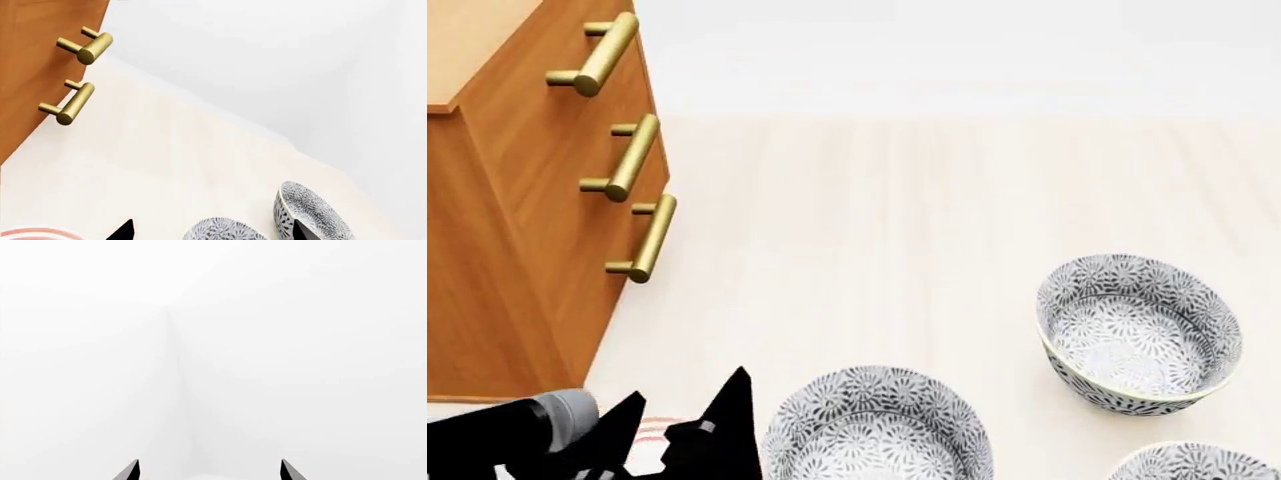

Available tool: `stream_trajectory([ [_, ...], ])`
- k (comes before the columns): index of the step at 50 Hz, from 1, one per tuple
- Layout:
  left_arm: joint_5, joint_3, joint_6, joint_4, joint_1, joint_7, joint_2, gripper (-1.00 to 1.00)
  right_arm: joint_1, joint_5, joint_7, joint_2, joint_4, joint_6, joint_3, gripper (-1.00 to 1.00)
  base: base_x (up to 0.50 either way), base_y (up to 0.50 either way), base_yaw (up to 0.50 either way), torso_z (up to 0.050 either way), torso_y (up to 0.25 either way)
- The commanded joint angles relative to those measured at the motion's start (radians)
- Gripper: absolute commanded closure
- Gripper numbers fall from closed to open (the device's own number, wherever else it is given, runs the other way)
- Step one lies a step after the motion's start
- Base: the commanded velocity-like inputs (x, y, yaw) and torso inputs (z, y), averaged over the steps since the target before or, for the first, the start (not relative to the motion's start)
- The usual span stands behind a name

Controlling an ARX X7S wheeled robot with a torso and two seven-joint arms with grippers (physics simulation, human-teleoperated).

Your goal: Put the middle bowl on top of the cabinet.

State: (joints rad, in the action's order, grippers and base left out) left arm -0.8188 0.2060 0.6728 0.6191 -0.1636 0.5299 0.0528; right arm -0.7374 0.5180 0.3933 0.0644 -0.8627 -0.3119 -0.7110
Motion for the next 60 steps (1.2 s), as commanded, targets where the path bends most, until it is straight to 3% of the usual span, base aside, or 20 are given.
stream_trajectory([
  [1,-0.118,-0.02,-0.015,-0.041,-0.003,0.021,-0.019,-1.0,-0.011,-0.036,-0.038,-0.022,-0.016,0.003,-0.025,-1.0,0.0,0.0,0.0,0.0,0.0],
  [17,-0.07,0.035,-0.091,-0.116,-0.005,0.001,0.007,-1.0,-0.019,-0.035,-0.04,-0.03,-0.023,-0.002,-0.031,-1.0,0.0,0.0,0.0,0.0,0.0],
  [22,-0.188,0.005,-0.078,-0.146,-0.01,-0.019,0.006,-1.0,-0.018,-0.038,-0.041,-0.03,-0.023,-0.003,-0.029,-1.0,0.0,0.0,0.0,0.0,0.0],
  [60,-0.148,0.084,-0.17,-0.281,-0.029,-0.046,0.032,-1.0,-0.012,-0.044,-0.042,-0.023,-0.017,-0.001,-0.029,-1.0,0.0,0.0,0.0,0.0,0.0],
])
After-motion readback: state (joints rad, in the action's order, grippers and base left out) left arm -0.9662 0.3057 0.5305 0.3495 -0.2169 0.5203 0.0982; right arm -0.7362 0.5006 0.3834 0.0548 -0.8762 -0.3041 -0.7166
